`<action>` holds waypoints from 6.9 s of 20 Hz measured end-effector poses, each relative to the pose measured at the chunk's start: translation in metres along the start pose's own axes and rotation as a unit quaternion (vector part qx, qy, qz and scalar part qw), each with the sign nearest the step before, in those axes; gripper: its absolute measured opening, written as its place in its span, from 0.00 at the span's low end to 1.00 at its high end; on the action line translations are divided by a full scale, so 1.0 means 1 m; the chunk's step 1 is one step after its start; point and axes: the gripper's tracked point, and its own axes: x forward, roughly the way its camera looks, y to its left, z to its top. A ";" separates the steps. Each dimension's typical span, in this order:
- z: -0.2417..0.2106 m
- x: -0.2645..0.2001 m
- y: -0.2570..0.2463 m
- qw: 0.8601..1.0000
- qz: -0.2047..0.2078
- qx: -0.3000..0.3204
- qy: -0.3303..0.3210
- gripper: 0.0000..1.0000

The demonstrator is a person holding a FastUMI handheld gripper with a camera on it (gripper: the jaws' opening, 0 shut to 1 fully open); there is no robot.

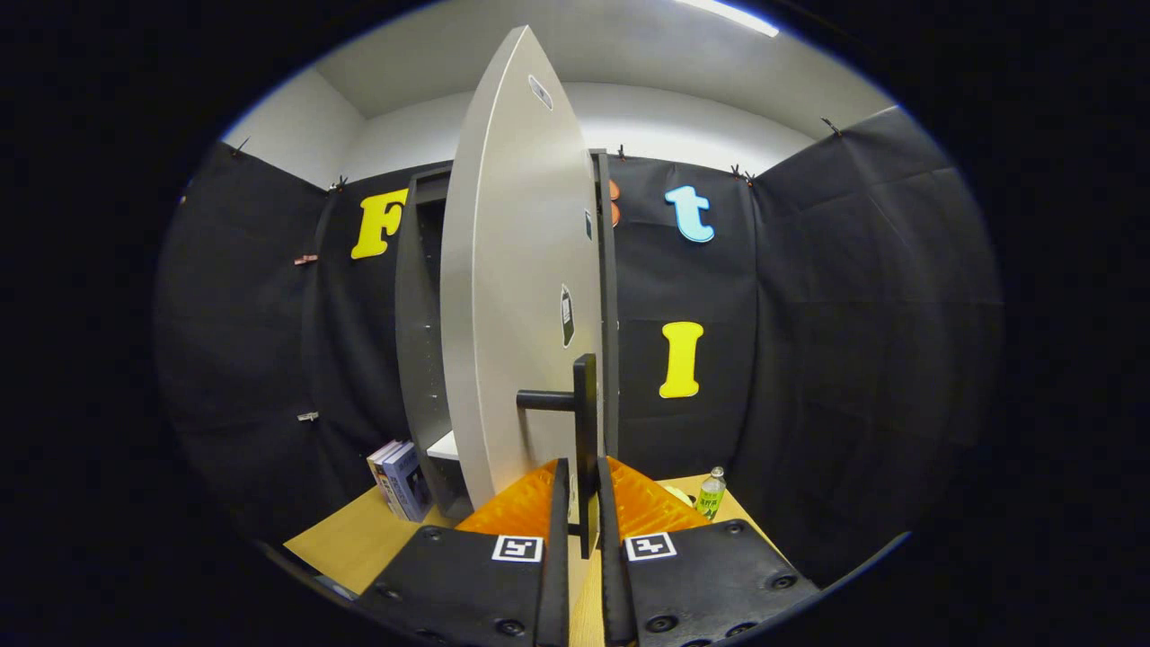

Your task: Open the shoe cabinet door, grab the shoes and put them into the shoe cabinet, then close the shoe cabinet door.

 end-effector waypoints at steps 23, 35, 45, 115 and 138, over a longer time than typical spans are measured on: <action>0.020 -0.075 0.000 1.000 -0.001 -0.020 -0.010 0.65; -0.223 -0.038 0.129 0.962 0.064 0.080 0.251 0.99; -0.430 0.017 0.173 0.918 0.064 0.071 0.384 0.99; -0.177 0.511 0.074 0.969 -0.067 -0.060 0.230 0.10; -0.024 0.327 0.102 0.997 -0.053 -0.023 0.054 0.98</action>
